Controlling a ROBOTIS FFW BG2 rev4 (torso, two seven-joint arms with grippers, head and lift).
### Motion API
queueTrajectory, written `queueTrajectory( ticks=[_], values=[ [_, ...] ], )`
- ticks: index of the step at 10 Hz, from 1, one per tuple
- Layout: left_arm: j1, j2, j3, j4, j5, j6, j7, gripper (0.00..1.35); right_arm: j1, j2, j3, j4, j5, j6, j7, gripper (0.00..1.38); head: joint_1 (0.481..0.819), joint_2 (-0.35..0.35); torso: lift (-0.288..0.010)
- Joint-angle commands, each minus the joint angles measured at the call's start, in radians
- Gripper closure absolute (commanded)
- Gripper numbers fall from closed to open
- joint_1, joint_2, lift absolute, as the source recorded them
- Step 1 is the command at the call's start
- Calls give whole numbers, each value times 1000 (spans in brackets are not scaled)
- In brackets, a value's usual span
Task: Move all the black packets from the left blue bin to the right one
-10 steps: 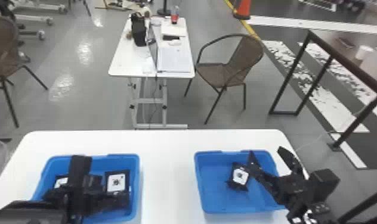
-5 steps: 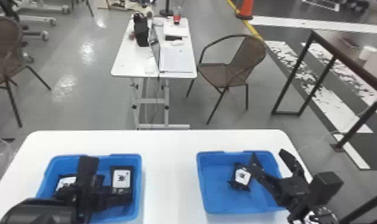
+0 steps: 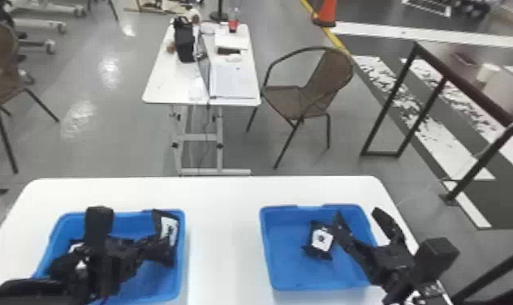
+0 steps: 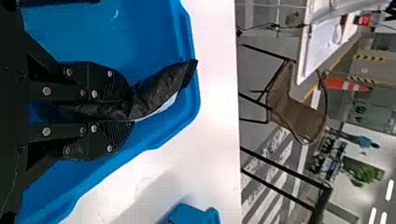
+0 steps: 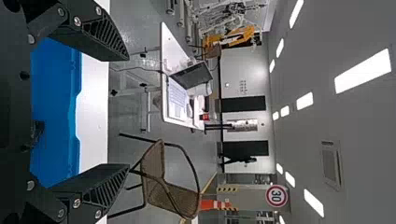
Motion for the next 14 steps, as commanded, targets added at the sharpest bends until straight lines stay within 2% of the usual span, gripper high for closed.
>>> queueTrajectory(
  ticks=[1, 3, 4, 5, 6, 7, 9, 10, 12, 14],
  values=[
    [78, 10, 30, -133, 49, 15, -26, 1185, 0, 1, 0, 2, -8, 0, 0, 223, 695, -169, 0],
    [195, 10, 96, -336, 147, 50, -107, 1185, 4, 1, 0, 2, -19, 0, 0, 223, 695, -162, 0],
    [229, 15, 88, -360, 283, -9, -136, 1185, 2, 1, 0, 8, -31, 0, 9, 223, 695, -160, 0],
    [244, 18, 62, -353, 434, -52, -165, 1185, -10, 1, 14, 19, -38, 0, 22, 222, 695, -159, 0],
    [212, 18, 24, -271, 507, -115, -253, 1185, -26, 1, 25, 37, -47, 0, 41, 222, 695, -165, 0],
    [161, 15, -21, -179, 541, -161, -346, 1185, -42, 1, 35, 60, -68, 0, 68, 222, 695, -176, 0],
    [61, 7, -94, -28, 550, -167, -460, 1185, -72, 1, 67, 89, -90, 0, 94, 220, 695, -195, 0],
    [3, 0, -128, 60, 544, -167, -503, 1185, -96, 1, 80, 115, -110, 0, 130, 222, 695, -207, 0],
    [-83, -16, -147, 167, 451, -169, -561, 1187, -156, 1, 127, 166, -140, 26, 193, 220, 695, -209, 0],
    [-133, -31, -165, 221, 438, -186, -593, 1187, -200, -31, 193, 223, -212, 52, 203, 217, 695, -190, 0]
  ],
)
